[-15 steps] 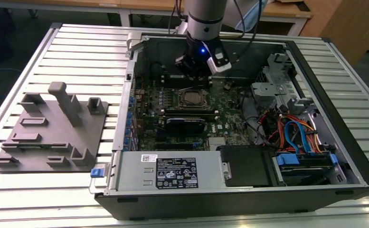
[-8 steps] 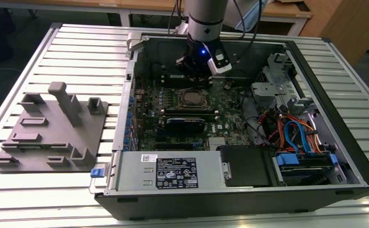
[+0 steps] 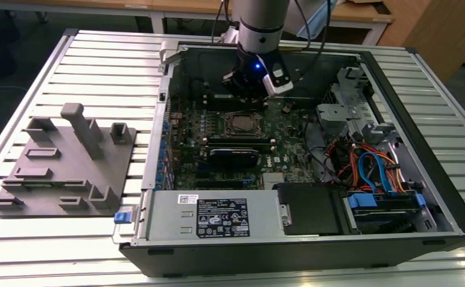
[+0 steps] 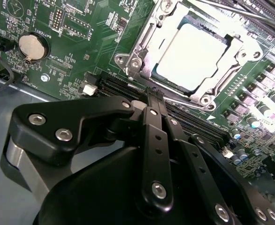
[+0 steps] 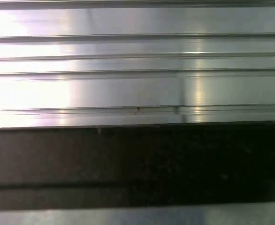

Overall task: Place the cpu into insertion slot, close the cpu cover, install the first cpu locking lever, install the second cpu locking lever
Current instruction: 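Install the first cpu locking lever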

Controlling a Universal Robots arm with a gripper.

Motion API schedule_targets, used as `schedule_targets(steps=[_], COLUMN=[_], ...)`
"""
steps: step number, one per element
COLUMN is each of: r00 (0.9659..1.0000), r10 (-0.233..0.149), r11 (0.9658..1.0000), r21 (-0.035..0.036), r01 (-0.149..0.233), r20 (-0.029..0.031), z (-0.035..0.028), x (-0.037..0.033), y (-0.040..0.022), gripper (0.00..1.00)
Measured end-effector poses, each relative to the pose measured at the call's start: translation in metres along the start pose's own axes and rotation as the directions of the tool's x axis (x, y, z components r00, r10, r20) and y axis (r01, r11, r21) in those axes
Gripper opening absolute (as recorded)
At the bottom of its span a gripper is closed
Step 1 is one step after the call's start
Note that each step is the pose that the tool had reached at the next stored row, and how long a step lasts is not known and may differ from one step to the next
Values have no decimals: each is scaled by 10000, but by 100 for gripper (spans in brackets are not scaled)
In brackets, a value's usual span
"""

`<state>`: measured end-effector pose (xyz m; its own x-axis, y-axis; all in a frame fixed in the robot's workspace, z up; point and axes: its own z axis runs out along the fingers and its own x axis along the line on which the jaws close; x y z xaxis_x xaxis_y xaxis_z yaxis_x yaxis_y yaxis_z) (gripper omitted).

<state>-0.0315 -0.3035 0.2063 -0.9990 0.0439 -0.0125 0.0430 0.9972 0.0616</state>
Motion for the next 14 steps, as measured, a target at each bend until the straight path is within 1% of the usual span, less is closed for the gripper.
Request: schedule_targets(steps=[6,14], r00=[10000,9999], r10=[97,151], r11=[9999,9999], r21=[-70,-73], r01=[-97,-151], r20=[-17,-16], z=[11,19], x=[-13,-15], y=[-15,-15], gripper=[11,11])
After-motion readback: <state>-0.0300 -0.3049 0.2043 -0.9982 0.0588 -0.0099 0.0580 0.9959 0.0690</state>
